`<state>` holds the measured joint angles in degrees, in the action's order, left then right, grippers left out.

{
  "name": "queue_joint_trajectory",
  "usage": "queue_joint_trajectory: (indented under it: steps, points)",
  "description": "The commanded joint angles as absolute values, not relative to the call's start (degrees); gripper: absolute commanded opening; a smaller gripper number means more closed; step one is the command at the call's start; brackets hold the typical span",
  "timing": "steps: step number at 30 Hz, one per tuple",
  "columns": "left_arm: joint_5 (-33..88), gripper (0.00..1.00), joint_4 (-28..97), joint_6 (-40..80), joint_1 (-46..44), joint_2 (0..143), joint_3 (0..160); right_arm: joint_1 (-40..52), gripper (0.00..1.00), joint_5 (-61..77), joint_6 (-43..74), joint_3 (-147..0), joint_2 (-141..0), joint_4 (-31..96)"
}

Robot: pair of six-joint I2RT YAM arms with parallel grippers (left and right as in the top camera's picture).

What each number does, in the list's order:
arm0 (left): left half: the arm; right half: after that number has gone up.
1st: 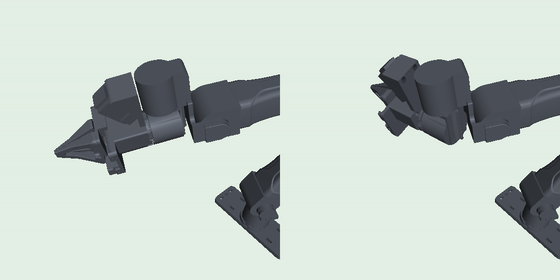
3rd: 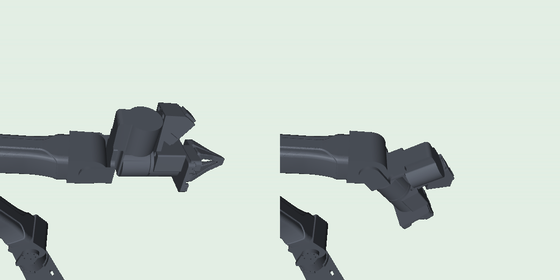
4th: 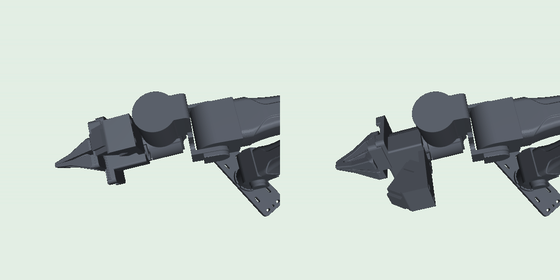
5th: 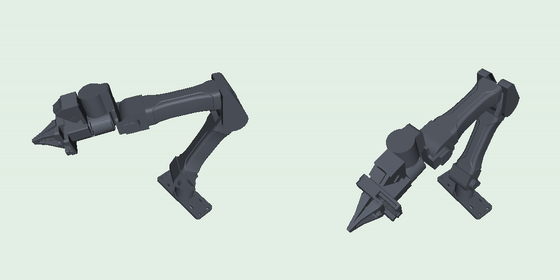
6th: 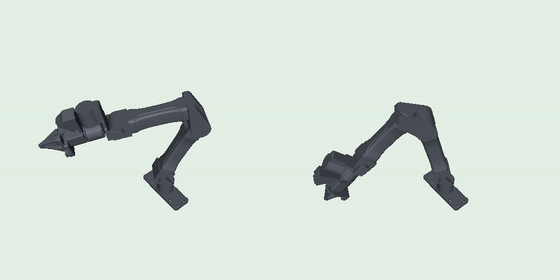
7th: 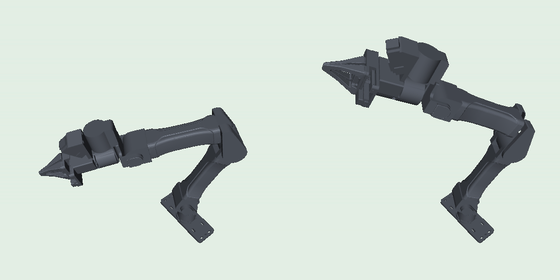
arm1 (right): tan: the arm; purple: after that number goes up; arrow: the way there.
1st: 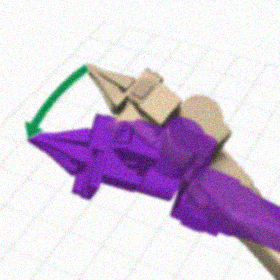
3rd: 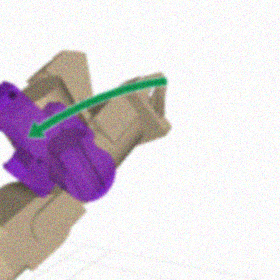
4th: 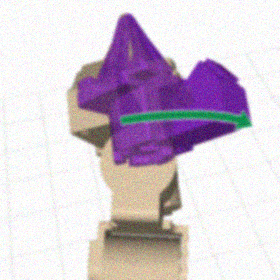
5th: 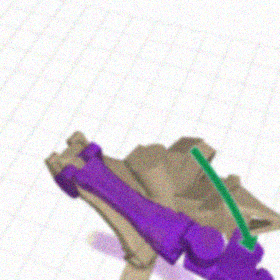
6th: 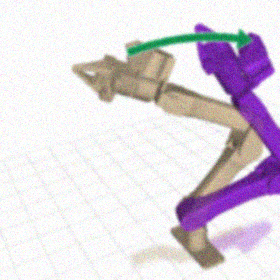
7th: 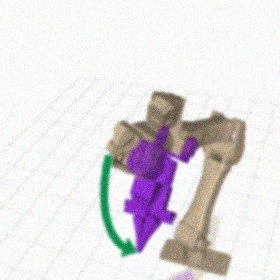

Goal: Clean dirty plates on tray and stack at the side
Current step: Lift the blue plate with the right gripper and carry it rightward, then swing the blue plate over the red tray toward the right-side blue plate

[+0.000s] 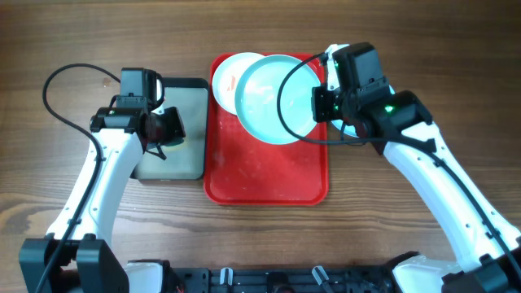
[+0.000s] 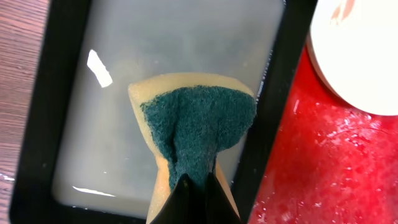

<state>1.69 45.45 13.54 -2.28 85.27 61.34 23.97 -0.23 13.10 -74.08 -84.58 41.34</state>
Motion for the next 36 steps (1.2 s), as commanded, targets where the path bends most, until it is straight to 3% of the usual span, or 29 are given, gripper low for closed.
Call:
queue_joint_trajectory:
  steps: [1,5,9,12,14,24,36]
  points:
    - [4.0,0.04,45.2,12.4,-2.1,84.4,60.9,27.7,0.04,-6.6,12.1,-75.2,-83.5,40.6]
    - [4.0,0.04,44.9,12.4,-2.1,84.4,60.9,33.6,0.04,-14.2,12.0,-75.2,-83.8,40.3]
    - [4.0,0.12,43.5,12.4,-2.1,84.4,60.9,38.9,0.04,-22.5,12.0,-75.2,-84.0,40.2]
    - [4.0,0.04,41.6,13.0,-2.1,84.4,60.9,43.6,0.04,-28.1,11.9,-75.1,-84.0,40.2]
    - [4.0,0.04,41.1,14.4,-2.1,84.4,60.9,45.0,0.04,-30.0,11.9,-75.1,-84.0,40.2]
    - [4.0,0.04,39.7,15.4,-2.1,84.4,60.9,47.8,0.04,-30.9,10.5,-74.6,-84.0,39.7]
    - [4.0,0.04,39.6,15.4,-2.1,84.5,60.9,51.5,0.04,-44.9,5.5,-74.6,-84.0,35.5]
